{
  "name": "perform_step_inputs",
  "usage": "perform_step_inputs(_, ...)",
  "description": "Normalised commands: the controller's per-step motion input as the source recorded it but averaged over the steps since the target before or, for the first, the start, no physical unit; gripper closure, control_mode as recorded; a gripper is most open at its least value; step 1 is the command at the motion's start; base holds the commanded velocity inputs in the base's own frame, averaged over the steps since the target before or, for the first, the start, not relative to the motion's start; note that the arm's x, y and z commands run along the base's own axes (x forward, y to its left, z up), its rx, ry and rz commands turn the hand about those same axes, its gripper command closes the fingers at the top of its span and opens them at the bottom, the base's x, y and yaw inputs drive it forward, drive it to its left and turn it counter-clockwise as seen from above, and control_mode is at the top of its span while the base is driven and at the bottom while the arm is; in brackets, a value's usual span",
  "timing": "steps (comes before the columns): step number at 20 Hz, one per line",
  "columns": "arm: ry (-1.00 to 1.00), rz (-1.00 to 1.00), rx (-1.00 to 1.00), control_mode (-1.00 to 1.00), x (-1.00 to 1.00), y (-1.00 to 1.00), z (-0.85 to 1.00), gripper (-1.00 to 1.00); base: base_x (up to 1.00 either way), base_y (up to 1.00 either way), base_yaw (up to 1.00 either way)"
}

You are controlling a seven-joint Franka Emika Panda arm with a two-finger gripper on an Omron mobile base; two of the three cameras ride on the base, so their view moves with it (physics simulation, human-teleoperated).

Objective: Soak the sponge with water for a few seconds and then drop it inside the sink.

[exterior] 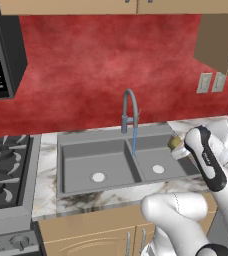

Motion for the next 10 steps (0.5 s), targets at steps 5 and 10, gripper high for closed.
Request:
perform_step_inputs(5,-0.03,0.03,0.00,-1.00,0.42,0.31,0.00,1.00,0.00,0.00,0.00)
perform_step_inputs(10,0.00,0.00,0.00,-1.00,0.42,0.21,0.00,1.00,0.00,0.00,0.00)
